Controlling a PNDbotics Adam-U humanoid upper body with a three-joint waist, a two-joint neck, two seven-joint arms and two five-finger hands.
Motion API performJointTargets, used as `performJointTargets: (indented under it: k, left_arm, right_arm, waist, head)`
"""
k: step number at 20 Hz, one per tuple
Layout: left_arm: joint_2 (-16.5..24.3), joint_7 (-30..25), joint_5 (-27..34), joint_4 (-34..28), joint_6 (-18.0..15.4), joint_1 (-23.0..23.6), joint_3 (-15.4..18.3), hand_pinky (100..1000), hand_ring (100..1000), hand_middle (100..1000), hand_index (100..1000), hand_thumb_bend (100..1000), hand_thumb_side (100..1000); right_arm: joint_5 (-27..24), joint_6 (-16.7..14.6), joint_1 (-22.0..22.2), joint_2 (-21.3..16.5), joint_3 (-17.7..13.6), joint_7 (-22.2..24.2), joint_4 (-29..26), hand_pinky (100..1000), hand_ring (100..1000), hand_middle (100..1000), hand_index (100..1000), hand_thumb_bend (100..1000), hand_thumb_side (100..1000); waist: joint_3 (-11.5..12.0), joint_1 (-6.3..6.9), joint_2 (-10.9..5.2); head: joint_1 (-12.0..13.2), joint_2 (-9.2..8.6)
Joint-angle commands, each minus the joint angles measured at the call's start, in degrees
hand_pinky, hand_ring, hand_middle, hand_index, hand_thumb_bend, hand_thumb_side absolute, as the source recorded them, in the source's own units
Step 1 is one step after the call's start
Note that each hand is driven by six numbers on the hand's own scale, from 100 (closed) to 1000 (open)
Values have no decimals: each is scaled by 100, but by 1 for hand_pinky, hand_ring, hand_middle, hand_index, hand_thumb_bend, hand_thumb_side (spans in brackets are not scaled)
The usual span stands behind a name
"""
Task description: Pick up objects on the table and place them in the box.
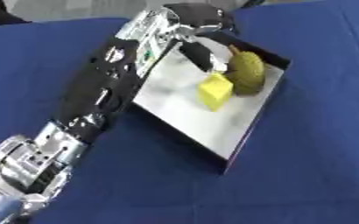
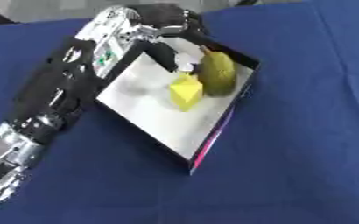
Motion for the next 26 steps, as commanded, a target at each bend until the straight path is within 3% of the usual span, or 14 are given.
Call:
performJointTargets:
  k: [1,6,8,15,21,26]
  left_arm:
    - [508,274,301,-226,197,-233,386,885,843,845,908,100,631]
    - [1018,442,794,-343,298,-237,577,883,841,841,906,100,617]
    - [1161,441,996,-429,384,-220,611,880,837,835,905,100,559]
    - [2161,824,1649,-686,974,63,1095,865,822,829,895,100,535]
    - [3057,1363,2201,-971,1524,746,1896,847,802,815,879,100,646]
    - [3635,1854,2692,-1148,2015,1534,2492,826,786,806,865,100,646]
  right_arm:
    - [-46,-9,-47,-174,-64,-46,-125,1000,941,904,861,100,507]
    - [-45,-16,-29,-218,-67,-70,-113,1000,941,904,861,100,506]
    - [-37,-18,-1,-248,-77,-81,-105,1000,941,904,860,100,503]
    - [-30,-42,123,-407,-144,-170,-89,1000,940,903,859,100,500]
    - [-58,-52,180,-463,-199,-248,-105,1000,939,902,859,100,497]
    - [-91,-66,200,-470,-225,-290,-114,1000,938,901,858,100,494]
  waist:
    - [38,-38,-188]
    - [97,-33,-222]
    - [151,-30,-246]
    - [388,-17,-341]
    - [520,-53,-359]
    - [592,-124,-357]
  head:
    - [-105,65]
    - [-160,91]
    - [-202,109]
    - [-410,176]
    - [-503,138]
    - [-517,173]
